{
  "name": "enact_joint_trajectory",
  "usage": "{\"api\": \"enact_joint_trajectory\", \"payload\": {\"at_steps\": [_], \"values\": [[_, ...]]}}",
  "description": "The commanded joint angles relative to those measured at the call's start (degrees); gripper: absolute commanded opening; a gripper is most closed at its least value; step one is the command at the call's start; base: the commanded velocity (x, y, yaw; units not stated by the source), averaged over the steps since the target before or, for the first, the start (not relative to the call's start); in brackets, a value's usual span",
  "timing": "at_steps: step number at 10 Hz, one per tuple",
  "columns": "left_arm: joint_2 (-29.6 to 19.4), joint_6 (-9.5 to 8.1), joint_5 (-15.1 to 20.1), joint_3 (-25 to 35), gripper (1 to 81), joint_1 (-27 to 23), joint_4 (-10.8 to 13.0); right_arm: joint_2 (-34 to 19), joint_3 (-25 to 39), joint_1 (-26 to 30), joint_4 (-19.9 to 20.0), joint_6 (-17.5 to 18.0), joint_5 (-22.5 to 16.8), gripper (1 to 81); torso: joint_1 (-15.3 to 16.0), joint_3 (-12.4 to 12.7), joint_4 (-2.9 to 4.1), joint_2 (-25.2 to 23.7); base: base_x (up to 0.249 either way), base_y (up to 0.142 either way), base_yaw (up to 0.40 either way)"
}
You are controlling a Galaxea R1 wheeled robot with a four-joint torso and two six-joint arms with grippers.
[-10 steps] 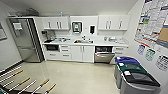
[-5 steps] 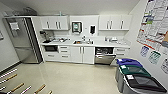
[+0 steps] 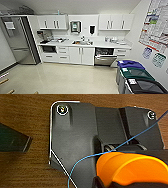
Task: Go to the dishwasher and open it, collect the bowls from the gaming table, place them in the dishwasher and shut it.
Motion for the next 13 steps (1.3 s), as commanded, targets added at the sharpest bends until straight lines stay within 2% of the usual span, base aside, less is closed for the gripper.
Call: {"api": "enact_joint_trajectory", "payload": {"at_steps": [1, 5, 13], "values": [[-0.54, 0.15, 2.98, -0.05, 1.0, -2.0, 0.43, -0.67, 0.25, 2.02, -0.62, -0.06, -2.9, 1.0, 0.0, 0.0, 0.0, 0.0, 0.187, -0.071, 0.0], [-0.53, 0.23, 3.07, 0.03, 1.0, -2.0, 0.43, -0.58, 0.16, 1.93, -0.71, -0.15, -2.9, 1.0, 0.0, 0.0, 0.0, 0.0, 0.186, -0.072, 0.0], [-0.71, 0.23, 3.07, -0.05, 1.0, -1.99, 0.43, -0.58, 0.16, 2.1, -0.62, -0.15, -2.9, 1.0, 0.0, 0.0, 0.0, 0.0, 0.179, 0.0, 0.0]]}}
